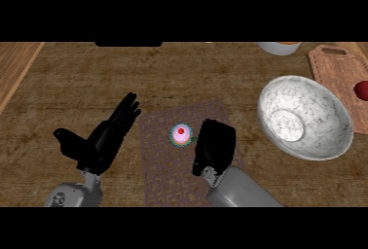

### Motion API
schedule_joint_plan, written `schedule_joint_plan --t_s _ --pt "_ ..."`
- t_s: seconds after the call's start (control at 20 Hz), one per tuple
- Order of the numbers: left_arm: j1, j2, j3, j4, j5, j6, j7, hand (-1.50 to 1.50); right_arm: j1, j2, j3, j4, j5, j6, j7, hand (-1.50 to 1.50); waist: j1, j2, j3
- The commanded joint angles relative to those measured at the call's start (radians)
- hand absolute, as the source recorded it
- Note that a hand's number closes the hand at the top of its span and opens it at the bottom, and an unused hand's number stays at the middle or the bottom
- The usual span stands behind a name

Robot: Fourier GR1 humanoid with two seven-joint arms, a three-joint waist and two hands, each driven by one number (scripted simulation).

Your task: Pick the bell pepper from the placemat and place it in the bowl

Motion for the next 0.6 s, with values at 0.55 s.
schedule_joint_plan --t_s 0.55 --pt "-0.014 0.001 0.027 0.027 -0.003 0.0 -0.005 0.0 -0.216 0.015 -0.119 -0.326 0.28 0.285 0.281 1.5 -0.027 -0.011 -0.002"
